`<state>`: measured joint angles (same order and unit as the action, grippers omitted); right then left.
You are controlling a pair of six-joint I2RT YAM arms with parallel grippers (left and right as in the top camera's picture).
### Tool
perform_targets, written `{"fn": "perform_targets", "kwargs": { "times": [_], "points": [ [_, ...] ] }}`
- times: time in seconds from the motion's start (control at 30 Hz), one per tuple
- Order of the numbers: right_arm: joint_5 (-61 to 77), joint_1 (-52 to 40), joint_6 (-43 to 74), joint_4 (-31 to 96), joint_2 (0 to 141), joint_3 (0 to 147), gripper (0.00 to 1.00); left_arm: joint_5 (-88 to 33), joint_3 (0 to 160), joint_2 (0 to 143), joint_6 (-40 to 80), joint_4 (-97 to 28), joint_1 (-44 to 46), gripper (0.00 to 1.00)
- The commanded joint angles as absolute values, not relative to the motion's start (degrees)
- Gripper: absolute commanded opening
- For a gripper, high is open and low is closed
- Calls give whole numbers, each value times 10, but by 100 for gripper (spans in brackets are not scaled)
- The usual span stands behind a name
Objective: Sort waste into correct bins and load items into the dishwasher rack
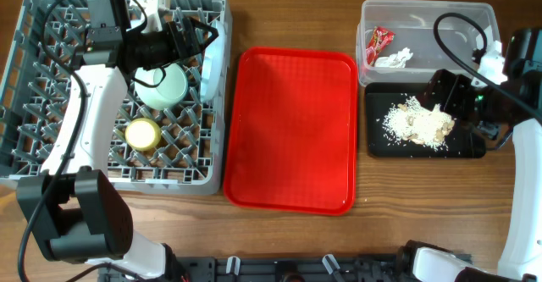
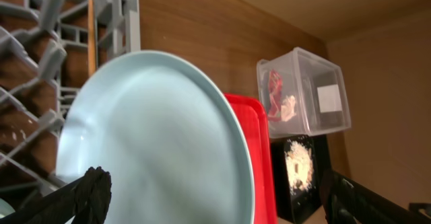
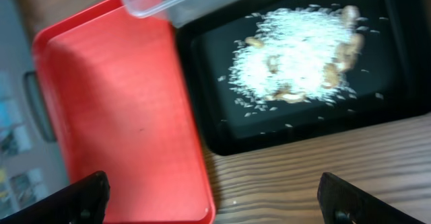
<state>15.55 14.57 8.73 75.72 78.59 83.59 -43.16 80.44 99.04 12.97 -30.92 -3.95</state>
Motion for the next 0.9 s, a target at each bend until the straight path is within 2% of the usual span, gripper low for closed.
{"fn": "perform_targets", "kwargs": {
  "times": [0.0, 0.1, 0.23, 0.37, 0.5, 0.67, 0.87],
  "points": [
    [244, 133, 23, 746, 789, 831, 100, -389, 814, 944, 131, -303, -47, 100],
    [243, 113, 32, 718, 789, 831, 100, -333, 814, 911, 129, -321, -42, 100],
    [255, 64, 45, 647, 789, 831, 100, -137, 814, 877, 120, -387, -21, 100],
    [232, 8, 47, 585, 793, 831, 100, -31, 813, 880, 121, -476, 2, 100],
    [158, -28, 83, 575, 812, 831, 100, 3, 813, 882, 129, -579, 13, 100],
    [109, -30, 122, 631, 823, 831, 100, 3, 813, 882, 155, -696, 14, 100],
    [103, -30, 120, 635, 766, 811, 100, -26, 776, 852, 137, -721, 18, 100]
  ]
}}
